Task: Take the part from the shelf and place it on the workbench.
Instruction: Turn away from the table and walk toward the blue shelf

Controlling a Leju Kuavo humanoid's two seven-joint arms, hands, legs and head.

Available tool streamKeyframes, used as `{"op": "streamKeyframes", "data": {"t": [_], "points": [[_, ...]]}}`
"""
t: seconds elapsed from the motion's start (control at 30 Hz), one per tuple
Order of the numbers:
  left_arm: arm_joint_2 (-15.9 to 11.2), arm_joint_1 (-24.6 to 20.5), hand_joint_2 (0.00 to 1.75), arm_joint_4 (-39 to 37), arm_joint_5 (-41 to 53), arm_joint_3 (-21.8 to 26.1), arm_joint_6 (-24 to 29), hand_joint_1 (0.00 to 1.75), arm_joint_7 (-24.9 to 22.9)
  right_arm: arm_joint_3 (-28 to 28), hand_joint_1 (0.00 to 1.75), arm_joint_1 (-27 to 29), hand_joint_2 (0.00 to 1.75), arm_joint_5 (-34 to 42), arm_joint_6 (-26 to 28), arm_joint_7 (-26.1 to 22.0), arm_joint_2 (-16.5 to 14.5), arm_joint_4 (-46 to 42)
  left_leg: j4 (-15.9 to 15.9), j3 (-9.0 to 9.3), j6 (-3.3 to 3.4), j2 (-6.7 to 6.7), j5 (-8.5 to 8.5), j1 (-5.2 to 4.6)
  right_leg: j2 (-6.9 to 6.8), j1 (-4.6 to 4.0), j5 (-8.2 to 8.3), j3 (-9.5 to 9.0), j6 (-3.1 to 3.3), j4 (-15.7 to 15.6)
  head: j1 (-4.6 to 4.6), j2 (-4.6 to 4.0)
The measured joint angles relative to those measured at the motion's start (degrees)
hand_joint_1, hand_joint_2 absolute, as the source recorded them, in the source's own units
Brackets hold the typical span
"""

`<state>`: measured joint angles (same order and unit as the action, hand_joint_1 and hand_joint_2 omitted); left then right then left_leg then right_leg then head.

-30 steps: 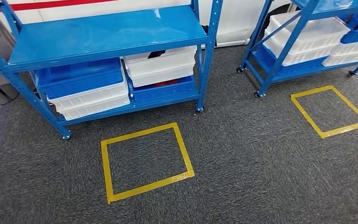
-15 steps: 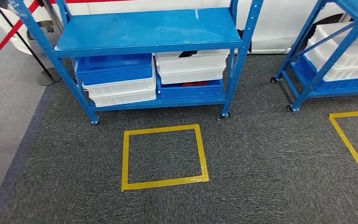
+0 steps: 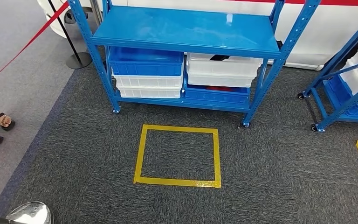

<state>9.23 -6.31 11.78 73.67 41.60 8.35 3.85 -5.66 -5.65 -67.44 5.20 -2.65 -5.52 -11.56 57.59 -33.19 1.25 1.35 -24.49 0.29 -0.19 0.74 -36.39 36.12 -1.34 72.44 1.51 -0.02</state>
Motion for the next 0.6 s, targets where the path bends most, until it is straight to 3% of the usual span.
{"op": "streamKeyframes", "data": {"t": [0.03,0.07,0.13,0.2,0.23,0.33,0.6], "points": [[0.0,0.0,0.00,0.0,0.0,0.0,0.0,0.00,0.0,0.1,0.00,0.0,0.00,0.1,-0.3,-0.4,0.0,0.0,0.0,0.03,-0.01,-0.37,-0.02,-0.01,0.11,0.01,0.04,1.09,-0.04,1.7,0.00,0.00],[0.0,0.0,0.00,0.0,0.1,0.0,-0.1,0.00,0.0,0.2,0.00,0.0,0.00,0.2,-0.6,-0.7,0.0,0.0,0.1,0.11,-0.05,-0.72,-0.06,0.01,0.14,0.03,1.27,1.16,-0.04,1.3,0.00,0.00],[0.0,0.0,0.00,0.0,0.2,0.0,-0.1,0.00,-0.1,0.4,0.00,0.0,0.00,0.3,-0.9,-1.0,0.0,0.0,0.3,0.30,-0.32,-1.38,-0.24,0.07,0.16,0.11,5.81,-1.39,0.11,-5.2,-0.01,0.00],[0.0,0.0,0.00,0.0,0.3,0.0,-0.2,0.00,-0.1,0.5,0.00,0.0,0.00,0.3,-1.4,-1.2,0.0,0.0,0.8,0.15,-0.86,-1.83,-0.50,-0.10,0.28,0.06,8.46,-3.87,0.54,-11.5,-0.01,0.00],[-0.1,0.0,0.00,0.0,0.3,0.1,-0.2,0.00,-0.1,0.5,0.00,0.0,0.00,0.4,-1.6,-1.3,-0.1,0.0,1.0,-0.02,-0.85,-1.92,-0.63,-0.26,0.34,0.03,8.78,-4.30,0.77,-12.9,-0.01,0.00],[-0.2,0.0,0.00,0.0,0.3,0.1,-0.2,0.00,0.0,0.5,0.00,-0.1,0.00,0.4,-1.9,-1.6,-0.3,0.0,1.1,-0.18,-0.45,-1.98,-0.63,-0.42,0.42,-0.09,8.79,-4.23,1.27,-13.2,0.00,0.00],[-0.2,0.0,0.00,0.0,0.4,0.4,0.0,0.00,0.1,0.6,0.00,-0.2,0.00,-0.1,-2.2,-1.6,-0.3,0.0,0.4,0.19,-1.46,-1.98,-0.25,-0.20,0.41,-0.40,8.72,-4.25,2.05,-13.2,0.00,0.00]]}}
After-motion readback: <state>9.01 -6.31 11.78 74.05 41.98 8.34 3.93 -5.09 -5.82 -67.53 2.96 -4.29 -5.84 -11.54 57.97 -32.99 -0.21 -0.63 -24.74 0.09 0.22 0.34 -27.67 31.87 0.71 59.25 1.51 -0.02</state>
